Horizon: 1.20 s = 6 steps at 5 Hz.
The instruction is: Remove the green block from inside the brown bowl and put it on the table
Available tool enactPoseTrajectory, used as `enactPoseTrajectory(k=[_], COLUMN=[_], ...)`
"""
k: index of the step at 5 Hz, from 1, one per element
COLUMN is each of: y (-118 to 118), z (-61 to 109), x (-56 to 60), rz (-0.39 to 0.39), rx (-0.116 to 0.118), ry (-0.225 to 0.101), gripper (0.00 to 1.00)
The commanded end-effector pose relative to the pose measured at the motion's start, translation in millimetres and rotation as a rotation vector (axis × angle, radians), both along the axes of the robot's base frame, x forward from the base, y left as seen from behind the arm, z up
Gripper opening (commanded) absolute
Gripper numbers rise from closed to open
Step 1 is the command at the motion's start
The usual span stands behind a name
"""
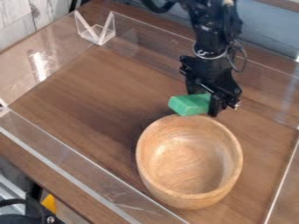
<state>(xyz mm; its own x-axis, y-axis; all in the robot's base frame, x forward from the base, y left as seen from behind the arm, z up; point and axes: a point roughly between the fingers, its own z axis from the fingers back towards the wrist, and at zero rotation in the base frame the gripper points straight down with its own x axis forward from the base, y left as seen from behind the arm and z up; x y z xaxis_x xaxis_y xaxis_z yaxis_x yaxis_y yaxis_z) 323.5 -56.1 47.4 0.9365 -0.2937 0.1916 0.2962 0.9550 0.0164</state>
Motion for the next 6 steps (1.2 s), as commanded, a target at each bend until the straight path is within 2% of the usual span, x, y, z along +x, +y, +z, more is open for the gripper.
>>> enactPoseTrajectory(k=[1, 2, 4, 6], y=[-2, 1, -2, 10], z=[13.3, 13.1, 15.7, 24.4], x=[5.6, 4.3, 12.5, 20.7], rz=[-0.046, -0.085, -0.203, -0.085], rx=[-0.003, -0.003, -0.005, -0.001], ry=[-0.039, -0.036, -0.033, -0.036], gripper=[0.00, 0.00, 0.00, 0.00])
